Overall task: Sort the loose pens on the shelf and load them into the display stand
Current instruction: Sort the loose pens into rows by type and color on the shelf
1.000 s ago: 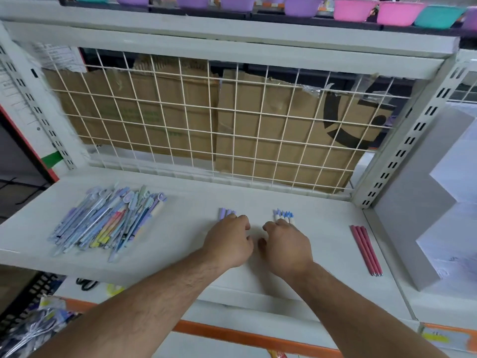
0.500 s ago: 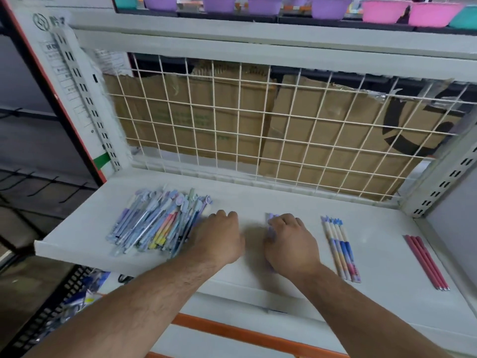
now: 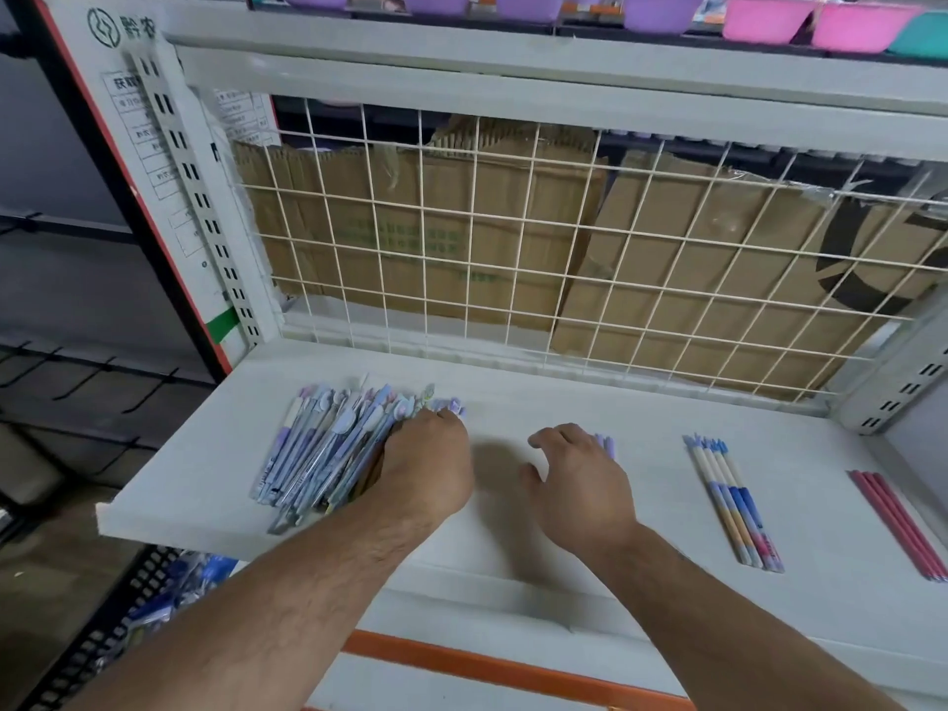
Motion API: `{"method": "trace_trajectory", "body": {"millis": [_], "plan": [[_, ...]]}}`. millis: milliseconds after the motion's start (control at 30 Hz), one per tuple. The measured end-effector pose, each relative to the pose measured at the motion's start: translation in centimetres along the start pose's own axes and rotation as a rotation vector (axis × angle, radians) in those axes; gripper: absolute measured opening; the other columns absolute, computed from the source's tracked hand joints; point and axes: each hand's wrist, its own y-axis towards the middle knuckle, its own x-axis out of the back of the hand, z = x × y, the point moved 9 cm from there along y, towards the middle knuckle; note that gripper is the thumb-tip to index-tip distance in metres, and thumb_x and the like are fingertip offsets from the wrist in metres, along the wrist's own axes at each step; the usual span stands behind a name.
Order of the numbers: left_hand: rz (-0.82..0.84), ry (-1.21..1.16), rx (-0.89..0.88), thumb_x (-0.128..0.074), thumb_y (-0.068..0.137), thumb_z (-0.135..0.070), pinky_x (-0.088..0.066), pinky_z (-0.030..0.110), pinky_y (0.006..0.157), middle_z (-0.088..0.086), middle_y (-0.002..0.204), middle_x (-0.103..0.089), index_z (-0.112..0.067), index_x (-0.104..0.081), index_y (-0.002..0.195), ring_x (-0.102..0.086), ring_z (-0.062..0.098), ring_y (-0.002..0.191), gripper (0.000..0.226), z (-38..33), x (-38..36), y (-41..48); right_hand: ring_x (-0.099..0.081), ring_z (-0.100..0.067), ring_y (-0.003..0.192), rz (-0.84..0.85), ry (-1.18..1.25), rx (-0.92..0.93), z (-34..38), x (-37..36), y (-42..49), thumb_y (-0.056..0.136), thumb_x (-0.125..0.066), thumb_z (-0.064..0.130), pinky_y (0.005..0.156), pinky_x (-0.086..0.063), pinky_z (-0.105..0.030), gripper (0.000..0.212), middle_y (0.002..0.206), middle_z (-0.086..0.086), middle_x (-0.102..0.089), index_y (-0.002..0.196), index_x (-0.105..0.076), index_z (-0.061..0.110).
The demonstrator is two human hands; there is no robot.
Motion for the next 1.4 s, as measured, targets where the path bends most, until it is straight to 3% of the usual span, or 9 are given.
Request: {"method": "trace_trajectory", "body": {"millis": [367,533,700,800,967,1100,1200,1300,1400], "plan": [[0.089,0.036,-0.05,-0.056,0.088,-0.012,-0.047,0.032,0.077,0.013,0.123,-0.052,-0.009,-0.046,0.132,-0.056,0.026,0.113,0.045,-0.4,-0.1,0.0,-0.053,-0.025,0.087,-0.032,-0.014,-0.017,0.5,-0.1,0.7,0.088,-0.061,0.035,0.1,-0.039,-0.044,0.024,0.105,0.006,-0.067,0.108,-0.07,0.026],[0.098,-0.024,-0.037,-0.056,0.088,-0.011,-0.05,0.034,0.079,0.012,0.121,-0.054,-0.007,-0.047,0.126,-0.06,0.026,0.11,0.039,-0.5,-0.3,0.0,-0.041,-0.014,0.085,0.019,-0.01,-0.002,0.5,-0.3,0.9,0.094,-0.055,0.036,0.096,-0.033,-0.031,0.028,0.116,0.01,-0.064,0.119,-0.066,0.029],[0.114,0.003,-0.048,-0.059,0.089,-0.015,-0.046,0.03,0.071,0.007,0.113,-0.062,-0.008,-0.056,0.117,-0.063,0.023,0.103,0.03,-0.5,-0.1,0.4,-0.048,-0.017,0.085,0.009,0.006,-0.017,0.2,-0.4,1.0,0.092,-0.057,0.036,0.106,-0.035,-0.042,0.026,0.111,0.01,-0.067,0.114,-0.068,0.029],[0.112,-0.035,-0.037,-0.06,0.09,-0.02,-0.043,0.028,0.065,0.004,0.104,-0.067,-0.01,-0.059,0.111,-0.067,0.022,0.096,0.022,-0.3,-0.3,0.6,-0.046,-0.013,0.083,0.039,0.004,0.0,0.4,-0.5,1.0,0.094,-0.056,0.035,0.094,-0.033,-0.029,0.027,0.113,0.01,-0.066,0.117,-0.068,0.028],[0.162,-0.088,-0.073,-0.055,0.099,-0.019,-0.038,0.026,0.068,0.0,0.082,-0.052,-0.013,-0.049,0.13,-0.066,0.025,0.103,0.032,-1.1,-0.3,0.4,-0.06,-0.025,0.101,0.085,0.019,-0.028,-0.2,-0.9,0.9,0.093,-0.056,0.035,0.112,-0.032,-0.051,0.026,0.107,0.008,-0.067,0.115,-0.069,0.027],[0.231,-0.142,0.021,-0.062,0.09,-0.021,-0.038,0.025,0.057,-0.002,0.07,-0.049,-0.015,-0.056,0.093,-0.06,0.022,0.075,0.009,-0.5,-1.0,1.1,-0.06,-0.031,0.104,0.117,0.037,-0.037,-0.7,-1.2,0.9,0.093,-0.056,0.035,0.112,-0.034,-0.05,0.026,0.106,0.006,-0.066,0.115,-0.068,0.026],[0.291,-0.085,0.007,-0.06,0.091,-0.019,-0.037,0.024,0.054,-0.003,0.071,-0.05,-0.014,-0.061,0.095,-0.06,0.021,0.075,0.006,-0.9,-1.2,0.8,-0.058,-0.025,0.093,0.111,0.047,-0.02,-0.9,-1.0,1.0,0.093,-0.055,0.034,0.109,-0.035,-0.045,0.025,0.102,0.007,-0.066,0.112,-0.068,0.026],[0.372,0.018,-0.038,-0.057,0.091,-0.01,-0.05,0.03,0.068,-0.001,0.076,-0.053,-0.009,-0.062,0.113,-0.068,0.022,0.097,0.023,-1.8,-1.8,0.5,-0.058,-0.03,0.102,0.136,0.048,-0.018,-1.2,-1.1,0.9,0.094,-0.054,0.032,0.113,-0.032,-0.045,0.025,0.103,0.004,-0.066,0.114,-0.067,0.024],[0.383,0.103,-0.054,-0.059,0.092,-0.009,-0.048,0.031,0.09,0.0,0.105,-0.065,-0.009,-0.058,0.128,-0.065,0.022,0.113,0.036,-2.3,-2.2,0.6,-0.054,-0.04,0.118,0.176,0.07,-0.033,-1.7,-1.6,0.8,0.095,-0.053,0.029,0.117,-0.028,-0.048,0.025,0.107,-0.001,-0.066,0.115,-0.067,0.021]]}}
